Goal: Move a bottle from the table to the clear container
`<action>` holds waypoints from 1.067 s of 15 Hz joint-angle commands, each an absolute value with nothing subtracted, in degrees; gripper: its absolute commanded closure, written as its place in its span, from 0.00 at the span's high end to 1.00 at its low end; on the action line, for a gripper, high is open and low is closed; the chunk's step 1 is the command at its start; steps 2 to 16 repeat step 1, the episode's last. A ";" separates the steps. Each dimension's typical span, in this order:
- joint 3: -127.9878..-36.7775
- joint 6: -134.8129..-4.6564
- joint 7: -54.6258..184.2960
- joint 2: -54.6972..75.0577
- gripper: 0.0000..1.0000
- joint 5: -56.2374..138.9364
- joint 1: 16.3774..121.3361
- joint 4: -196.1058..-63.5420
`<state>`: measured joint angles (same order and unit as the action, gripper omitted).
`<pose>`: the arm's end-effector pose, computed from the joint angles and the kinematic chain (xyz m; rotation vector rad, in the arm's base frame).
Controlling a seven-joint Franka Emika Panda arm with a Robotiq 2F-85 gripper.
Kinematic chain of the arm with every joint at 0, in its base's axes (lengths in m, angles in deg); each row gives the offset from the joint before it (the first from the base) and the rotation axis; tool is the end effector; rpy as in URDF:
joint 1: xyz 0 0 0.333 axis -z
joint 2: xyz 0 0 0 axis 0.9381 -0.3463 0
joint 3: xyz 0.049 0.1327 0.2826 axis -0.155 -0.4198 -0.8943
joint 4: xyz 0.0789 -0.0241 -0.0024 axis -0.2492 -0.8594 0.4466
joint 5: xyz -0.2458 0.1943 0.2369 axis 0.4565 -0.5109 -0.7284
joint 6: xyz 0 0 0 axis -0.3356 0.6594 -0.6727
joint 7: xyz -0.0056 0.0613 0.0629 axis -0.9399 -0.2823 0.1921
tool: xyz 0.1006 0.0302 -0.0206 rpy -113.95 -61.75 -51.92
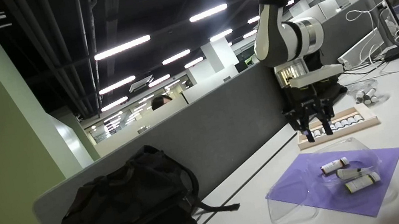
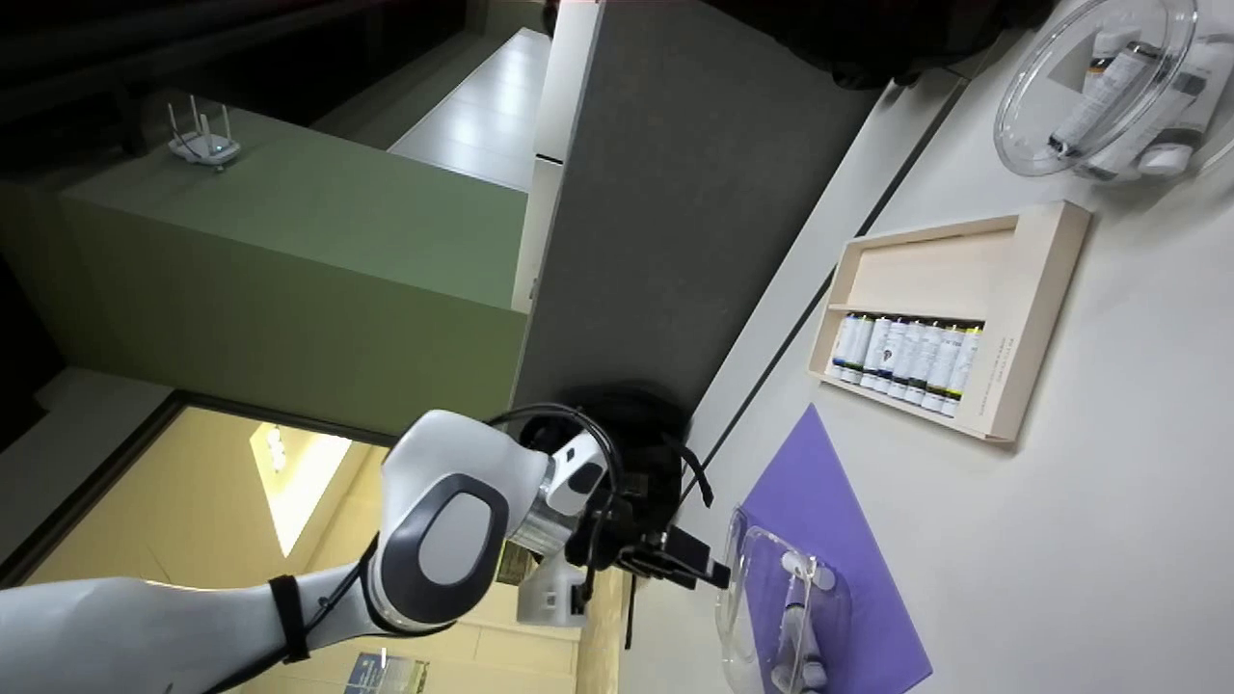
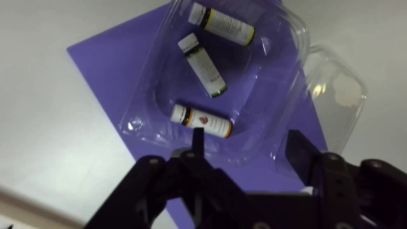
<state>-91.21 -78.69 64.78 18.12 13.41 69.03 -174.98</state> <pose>0.4913 0.0454 0.2496 -2.8403 0.4927 0.0993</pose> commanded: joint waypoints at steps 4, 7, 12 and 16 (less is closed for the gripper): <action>-90.09 -77.62 65.32 20.52 0.75 13.43 69.48 -175.19; -90.09 -77.62 65.32 20.52 0.75 13.43 69.48 -175.19; -90.09 -77.62 65.32 20.52 0.75 13.43 69.48 -175.19; -90.09 -77.62 65.32 20.52 0.75 13.43 69.48 -175.19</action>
